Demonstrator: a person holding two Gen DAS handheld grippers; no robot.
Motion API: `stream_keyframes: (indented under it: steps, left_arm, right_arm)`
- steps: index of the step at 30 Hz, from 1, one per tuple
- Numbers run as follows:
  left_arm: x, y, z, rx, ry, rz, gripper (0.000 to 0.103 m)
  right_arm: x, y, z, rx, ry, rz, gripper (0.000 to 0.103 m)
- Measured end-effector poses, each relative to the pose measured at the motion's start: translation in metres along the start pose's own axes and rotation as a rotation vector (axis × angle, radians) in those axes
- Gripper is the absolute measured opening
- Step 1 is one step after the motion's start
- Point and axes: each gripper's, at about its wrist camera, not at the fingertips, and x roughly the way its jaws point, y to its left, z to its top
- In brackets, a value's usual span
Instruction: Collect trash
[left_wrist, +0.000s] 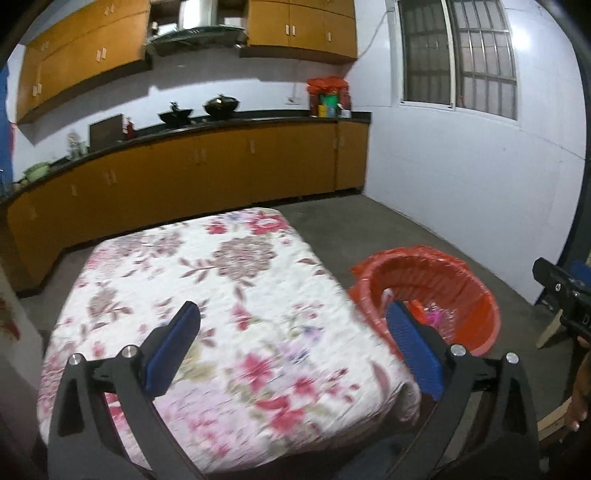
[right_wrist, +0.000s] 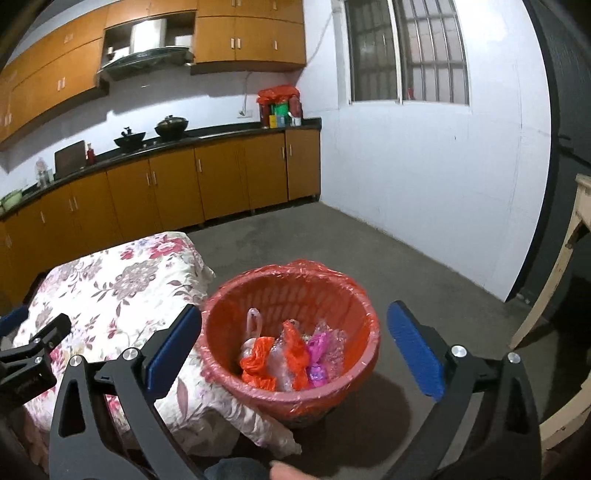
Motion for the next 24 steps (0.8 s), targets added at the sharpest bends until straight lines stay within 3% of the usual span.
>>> stream_keyframes:
  steps: [9, 24]
  left_arm:
    - [-0.044, 0.01, -0.022, 0.022, -0.076, 0.075, 0.099]
    - [-0.067, 0.021, -0.039, -0.044, -0.072, 0.109, 0.099]
  right_arm:
    - [-0.023, 0.032, -0.015, -0.065, -0.035, 0.022, 0.1]
    - [-0.047, 0.04, -0.025, -0.058, -0.043, 0.008, 0.1]
